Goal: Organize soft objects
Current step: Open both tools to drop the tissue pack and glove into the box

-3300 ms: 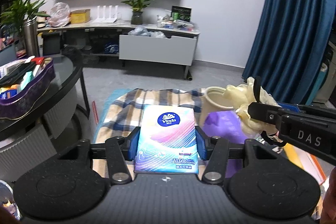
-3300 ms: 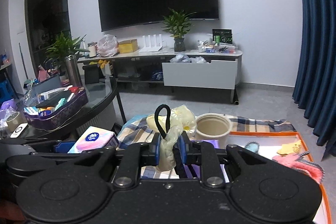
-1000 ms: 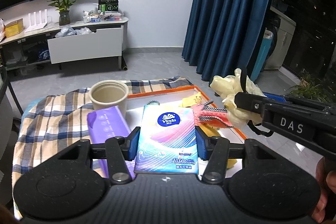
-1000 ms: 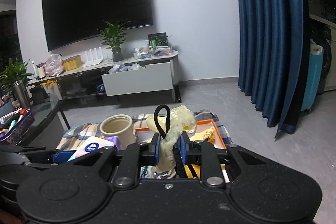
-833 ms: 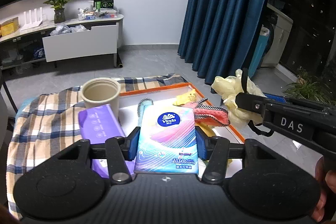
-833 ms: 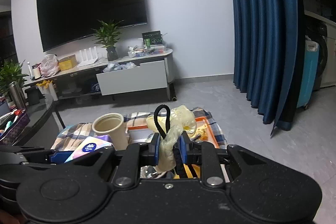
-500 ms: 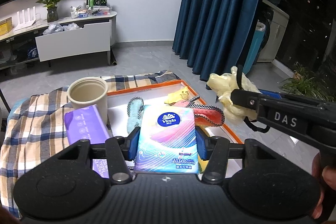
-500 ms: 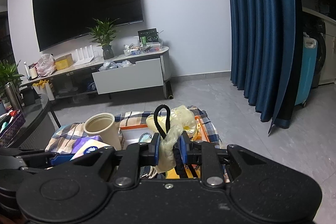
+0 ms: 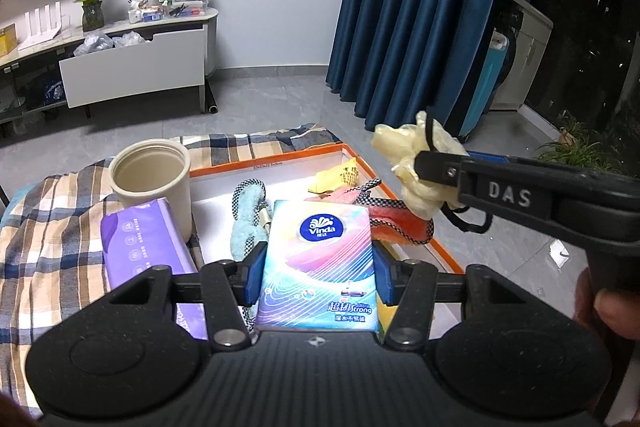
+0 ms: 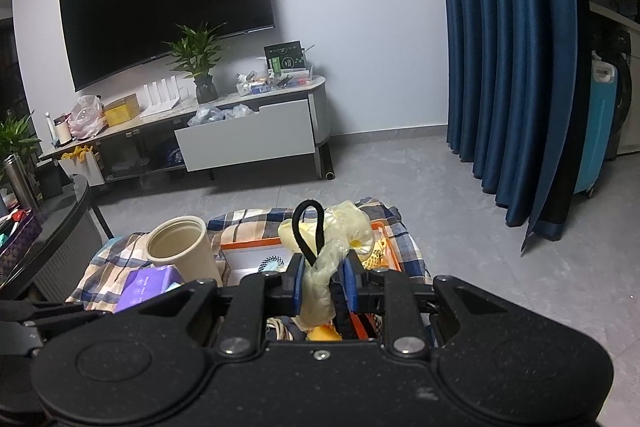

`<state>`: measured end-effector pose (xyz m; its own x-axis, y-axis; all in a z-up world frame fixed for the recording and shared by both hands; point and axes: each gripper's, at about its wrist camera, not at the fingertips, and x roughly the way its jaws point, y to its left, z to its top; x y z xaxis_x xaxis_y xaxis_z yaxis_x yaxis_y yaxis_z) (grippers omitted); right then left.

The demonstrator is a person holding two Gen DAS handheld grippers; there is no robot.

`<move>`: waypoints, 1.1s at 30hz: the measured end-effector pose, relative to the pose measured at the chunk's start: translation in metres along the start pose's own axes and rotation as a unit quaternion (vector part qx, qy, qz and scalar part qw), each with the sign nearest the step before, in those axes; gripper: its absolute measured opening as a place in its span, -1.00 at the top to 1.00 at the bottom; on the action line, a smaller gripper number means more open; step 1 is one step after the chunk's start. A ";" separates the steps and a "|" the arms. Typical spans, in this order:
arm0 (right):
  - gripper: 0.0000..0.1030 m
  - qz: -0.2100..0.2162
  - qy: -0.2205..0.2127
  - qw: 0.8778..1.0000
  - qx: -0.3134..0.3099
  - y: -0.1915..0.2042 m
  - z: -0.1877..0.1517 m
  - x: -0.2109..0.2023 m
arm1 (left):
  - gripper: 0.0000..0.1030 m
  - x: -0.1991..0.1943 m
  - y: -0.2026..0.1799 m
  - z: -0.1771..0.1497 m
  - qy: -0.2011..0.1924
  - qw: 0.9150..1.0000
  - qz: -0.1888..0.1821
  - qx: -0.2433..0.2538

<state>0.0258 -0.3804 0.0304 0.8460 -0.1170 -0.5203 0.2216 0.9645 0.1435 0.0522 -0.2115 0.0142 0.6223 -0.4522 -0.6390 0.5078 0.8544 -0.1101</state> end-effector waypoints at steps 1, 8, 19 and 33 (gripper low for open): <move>0.49 0.000 0.002 1.000 0.000 -0.001 0.001 0.004 | -0.04 0.001 0.000 0.001 0.001 1.000 -0.001 -0.001; 0.46 0.006 0.017 1.000 0.000 -0.007 0.002 0.024 | -0.04 0.009 -0.003 0.001 0.011 1.000 -0.010 -0.004; 0.40 0.022 0.038 0.999 -0.010 -0.003 0.013 0.064 | -0.04 0.017 -0.005 0.000 0.020 1.000 -0.013 -0.004; -0.31 0.039 0.010 0.999 0.006 -0.018 0.023 0.055 | -0.04 0.023 -0.001 0.002 0.026 1.000 0.001 -0.010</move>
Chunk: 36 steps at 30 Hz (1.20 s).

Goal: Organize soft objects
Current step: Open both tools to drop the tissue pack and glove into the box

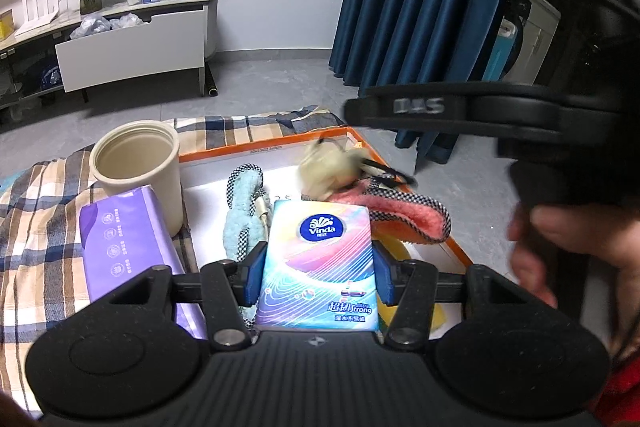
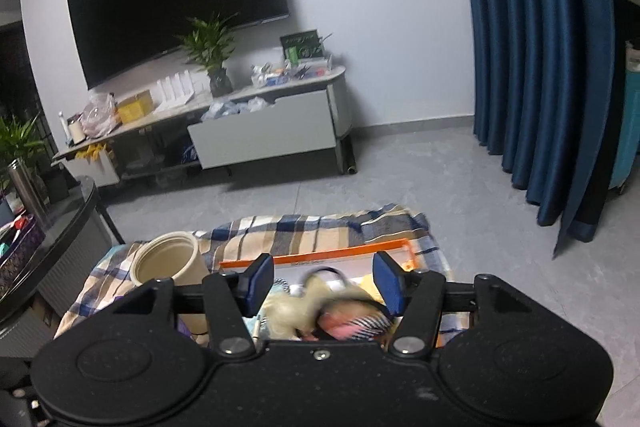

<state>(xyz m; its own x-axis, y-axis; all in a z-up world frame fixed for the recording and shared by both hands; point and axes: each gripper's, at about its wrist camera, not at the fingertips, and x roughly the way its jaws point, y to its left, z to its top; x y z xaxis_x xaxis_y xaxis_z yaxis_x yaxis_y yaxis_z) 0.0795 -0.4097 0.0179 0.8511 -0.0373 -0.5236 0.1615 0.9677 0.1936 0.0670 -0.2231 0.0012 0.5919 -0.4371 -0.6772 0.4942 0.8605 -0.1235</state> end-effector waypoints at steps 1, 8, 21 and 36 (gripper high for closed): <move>-0.31 -0.003 -0.005 1.000 0.001 -0.003 0.000 -0.006 | -0.04 0.000 0.000 0.000 0.000 1.000 0.000 0.000; -0.32 -0.035 -0.040 0.999 0.002 -0.020 -0.005 -0.055 | -0.04 -0.001 -0.006 -0.002 -0.001 1.000 -0.005 0.001; -0.32 -0.079 -0.052 0.995 0.013 -0.039 -0.030 -0.108 | -0.33 0.010 -0.041 0.005 0.002 0.996 -0.079 0.029; -0.32 -0.054 -0.024 0.998 -0.001 -0.015 -0.053 -0.122 | -0.89 -0.019 -0.023 -0.012 -0.010 0.999 0.035 -0.015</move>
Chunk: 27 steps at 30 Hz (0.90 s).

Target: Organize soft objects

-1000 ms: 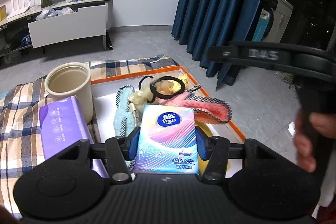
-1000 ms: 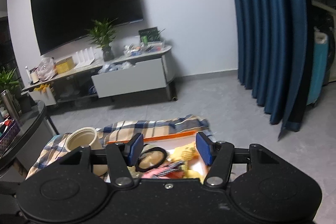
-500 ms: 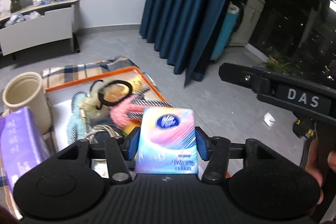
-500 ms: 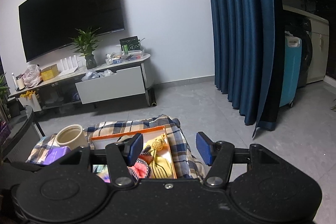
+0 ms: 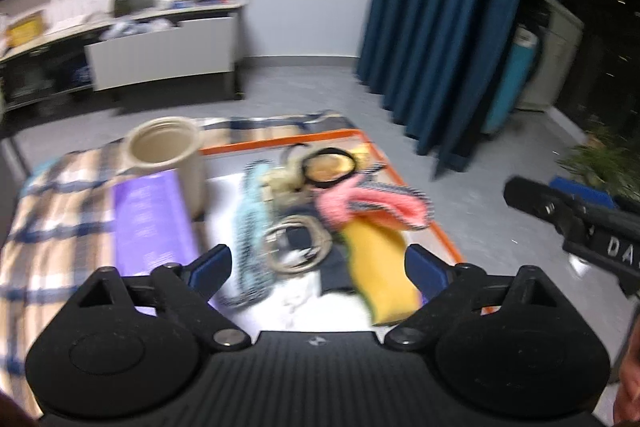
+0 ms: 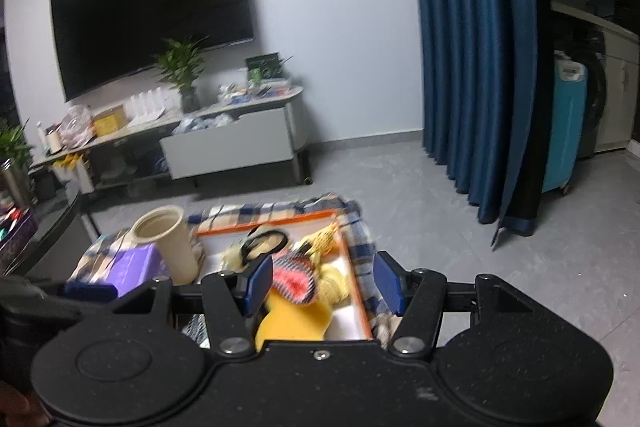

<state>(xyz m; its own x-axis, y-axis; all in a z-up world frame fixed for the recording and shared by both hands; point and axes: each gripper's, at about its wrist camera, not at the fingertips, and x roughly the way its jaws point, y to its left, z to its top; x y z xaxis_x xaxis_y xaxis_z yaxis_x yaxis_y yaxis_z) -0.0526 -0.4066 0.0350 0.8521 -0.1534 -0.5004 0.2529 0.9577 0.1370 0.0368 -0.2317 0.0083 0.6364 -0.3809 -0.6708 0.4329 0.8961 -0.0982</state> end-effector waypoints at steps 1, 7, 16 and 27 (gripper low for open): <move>-0.32 0.002 0.004 1.000 -0.005 0.002 -0.003 -0.001 | -1.00 -0.004 0.002 -0.002 -0.001 1.000 0.014 -0.006; -0.32 0.012 0.025 0.999 -0.016 0.012 -0.020 -0.007 | -1.00 -0.023 0.008 -0.009 0.000 0.997 0.079 -0.026; -0.33 0.014 0.037 0.999 -0.023 0.017 -0.031 -0.020 | -1.00 -0.050 0.003 -0.027 -0.001 0.995 0.090 -0.039; -0.34 0.021 0.056 0.998 -0.026 0.025 -0.045 -0.021 | -1.00 -0.056 0.004 -0.048 0.021 0.994 0.092 -0.051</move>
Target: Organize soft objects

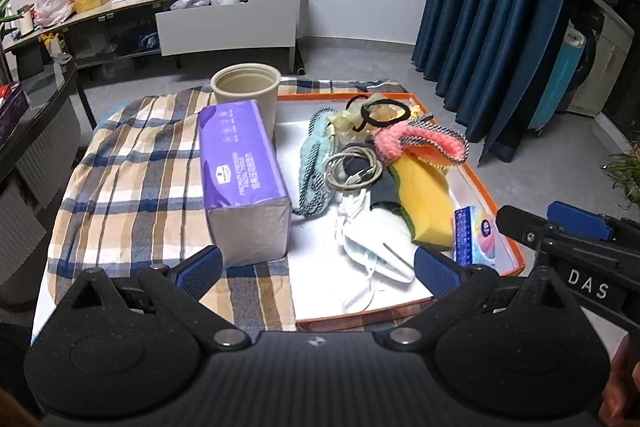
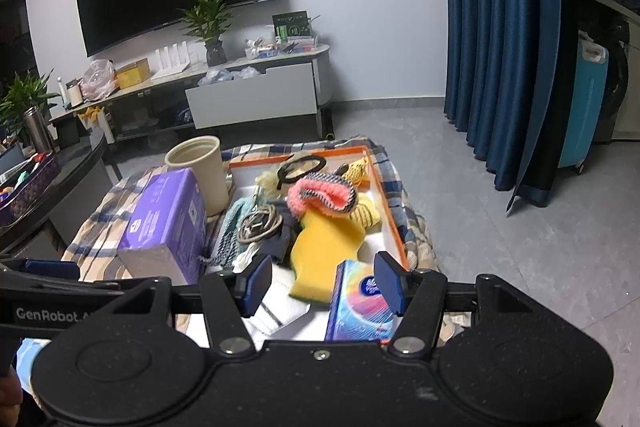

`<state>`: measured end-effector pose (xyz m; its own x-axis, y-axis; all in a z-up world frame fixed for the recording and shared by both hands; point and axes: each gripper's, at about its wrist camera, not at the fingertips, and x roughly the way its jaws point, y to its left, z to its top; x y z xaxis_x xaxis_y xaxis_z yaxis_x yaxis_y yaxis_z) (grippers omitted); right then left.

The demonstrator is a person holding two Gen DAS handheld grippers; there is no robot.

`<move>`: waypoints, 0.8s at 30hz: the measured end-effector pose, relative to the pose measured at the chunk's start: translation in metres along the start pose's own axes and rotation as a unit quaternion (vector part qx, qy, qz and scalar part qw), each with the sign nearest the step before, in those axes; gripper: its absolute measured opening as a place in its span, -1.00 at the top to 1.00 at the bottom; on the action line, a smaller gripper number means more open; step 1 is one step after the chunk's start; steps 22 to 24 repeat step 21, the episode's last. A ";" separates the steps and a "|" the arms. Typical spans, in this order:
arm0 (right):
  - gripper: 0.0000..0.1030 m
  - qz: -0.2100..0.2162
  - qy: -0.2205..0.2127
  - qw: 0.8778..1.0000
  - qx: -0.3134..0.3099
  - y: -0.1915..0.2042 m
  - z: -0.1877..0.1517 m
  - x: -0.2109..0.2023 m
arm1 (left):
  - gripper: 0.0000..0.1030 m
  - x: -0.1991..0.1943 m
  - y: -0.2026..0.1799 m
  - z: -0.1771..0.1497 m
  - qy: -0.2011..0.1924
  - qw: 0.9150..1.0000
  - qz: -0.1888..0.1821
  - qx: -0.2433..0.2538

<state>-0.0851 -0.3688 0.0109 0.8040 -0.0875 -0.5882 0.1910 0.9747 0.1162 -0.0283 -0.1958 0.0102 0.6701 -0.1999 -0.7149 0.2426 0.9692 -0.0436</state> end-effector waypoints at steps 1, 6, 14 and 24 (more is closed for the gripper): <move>-0.34 0.002 0.001 1.000 -0.001 0.001 -0.001 0.000 | -1.00 0.000 0.001 -0.001 0.001 1.000 0.001 -0.001; -0.34 0.006 0.003 1.000 -0.004 0.003 -0.002 0.002 | -1.00 0.000 0.002 -0.006 0.007 1.000 0.003 0.000; -0.34 0.006 0.003 1.000 -0.004 0.003 -0.002 0.002 | -1.00 0.000 0.000 -0.007 0.013 1.000 0.000 0.007; -0.34 0.005 0.005 1.000 -0.002 0.002 -0.002 0.003 | -1.00 0.001 0.002 -0.009 0.017 1.000 -0.008 0.005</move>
